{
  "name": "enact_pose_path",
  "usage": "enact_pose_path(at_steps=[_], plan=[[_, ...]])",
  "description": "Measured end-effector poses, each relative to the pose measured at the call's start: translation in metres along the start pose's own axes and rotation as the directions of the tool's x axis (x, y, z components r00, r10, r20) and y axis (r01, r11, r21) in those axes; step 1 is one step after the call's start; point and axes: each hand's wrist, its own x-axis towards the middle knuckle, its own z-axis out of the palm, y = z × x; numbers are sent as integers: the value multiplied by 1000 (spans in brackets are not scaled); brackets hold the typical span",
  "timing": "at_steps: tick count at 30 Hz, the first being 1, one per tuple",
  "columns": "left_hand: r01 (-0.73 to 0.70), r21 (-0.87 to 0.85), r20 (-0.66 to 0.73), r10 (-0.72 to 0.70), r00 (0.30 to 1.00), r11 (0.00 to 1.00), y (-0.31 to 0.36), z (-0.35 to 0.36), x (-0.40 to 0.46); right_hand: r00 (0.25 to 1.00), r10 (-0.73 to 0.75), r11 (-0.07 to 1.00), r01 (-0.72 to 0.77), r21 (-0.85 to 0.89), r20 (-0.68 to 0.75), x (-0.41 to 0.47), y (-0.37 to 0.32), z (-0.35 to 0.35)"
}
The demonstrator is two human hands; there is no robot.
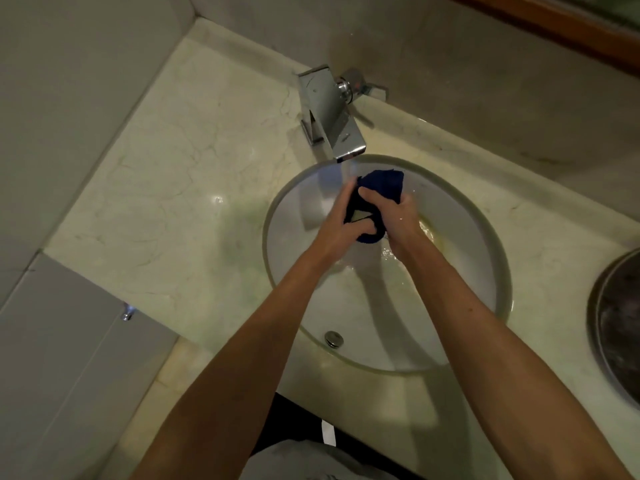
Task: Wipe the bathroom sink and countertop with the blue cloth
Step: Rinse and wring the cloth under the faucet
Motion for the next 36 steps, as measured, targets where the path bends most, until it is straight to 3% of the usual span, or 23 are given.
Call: enact_pose_path(at_steps=[4,8,9,11,14,18,20,22,24,26,27,28,30,34,36], plan=[[130,-2,-94,-130,987,991,5,-7,15,981,24,997,-37,65,195,-15,-7,9],[132,-74,-245,-146,959,989,8,-17,25,937,-35,997,9,76,348,-22,-16,18],[126,-112,-284,-154,947,986,9,-19,26,954,-30,999,17,45,297,-22,-18,20],[132,-180,-324,-186,928,975,11,-22,28,998,-38,999,38,1,50,-15,-16,20],[197,-208,-315,-256,914,958,20,-18,29,952,-162,986,166,-7,-260,-8,-19,17],[279,-211,-312,-335,889,937,23,-16,29,908,-253,966,256,-36,-334,-2,-54,17],[328,-228,-323,-389,863,917,21,-17,29,913,-161,986,163,-25,-374,6,-69,13],[358,-224,-342,-417,842,906,20,-19,29,897,47,995,-2,104,-440,13,-68,8],[358,-195,-350,-406,844,913,20,-19,29,863,342,930,-254,267,-371,18,-49,8],[357,-146,-353,-386,852,923,20,-18,28,795,598,770,-535,347,-100,21,-20,17],[350,-126,-360,-371,856,928,19,-16,27,761,645,699,-623,352,66,22,-6,24],[335,-109,-373,-350,859,936,16,-15,26,753,626,670,-653,353,203,24,4,32],[294,-58,-385,-293,875,954,16,-13,20,792,534,693,-610,384,296,29,13,45],[227,22,-395,-200,897,974,17,-17,11,842,465,741,-540,400,274,45,17,58],[233,18,-431,-203,879,972,18,-20,10,842,495,819,-534,209,212,51,22,56]])
